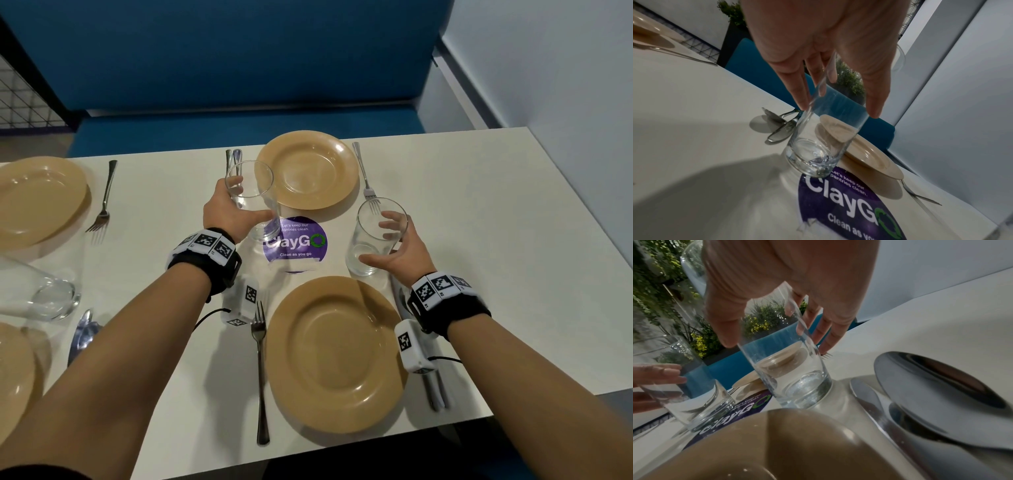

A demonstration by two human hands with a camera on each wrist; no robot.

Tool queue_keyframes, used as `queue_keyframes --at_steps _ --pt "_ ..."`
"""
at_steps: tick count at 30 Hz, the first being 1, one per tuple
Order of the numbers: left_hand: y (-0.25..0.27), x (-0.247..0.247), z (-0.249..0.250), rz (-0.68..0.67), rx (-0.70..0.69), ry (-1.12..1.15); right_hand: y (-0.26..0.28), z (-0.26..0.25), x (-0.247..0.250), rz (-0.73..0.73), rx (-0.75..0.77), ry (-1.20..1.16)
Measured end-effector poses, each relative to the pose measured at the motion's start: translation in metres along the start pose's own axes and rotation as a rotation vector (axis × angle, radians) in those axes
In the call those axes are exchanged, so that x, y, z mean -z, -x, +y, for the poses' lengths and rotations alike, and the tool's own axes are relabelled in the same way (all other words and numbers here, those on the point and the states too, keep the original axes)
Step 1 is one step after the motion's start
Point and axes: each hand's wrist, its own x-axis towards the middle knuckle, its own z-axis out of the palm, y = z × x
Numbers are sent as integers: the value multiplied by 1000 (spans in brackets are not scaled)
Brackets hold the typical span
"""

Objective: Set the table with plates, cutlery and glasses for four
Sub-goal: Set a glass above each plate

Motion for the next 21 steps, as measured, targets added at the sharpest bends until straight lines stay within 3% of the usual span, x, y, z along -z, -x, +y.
queue_keyframes --at_steps 21 --pt "7 0 -1 28 -22 5 3 2 -1 50 0 1"
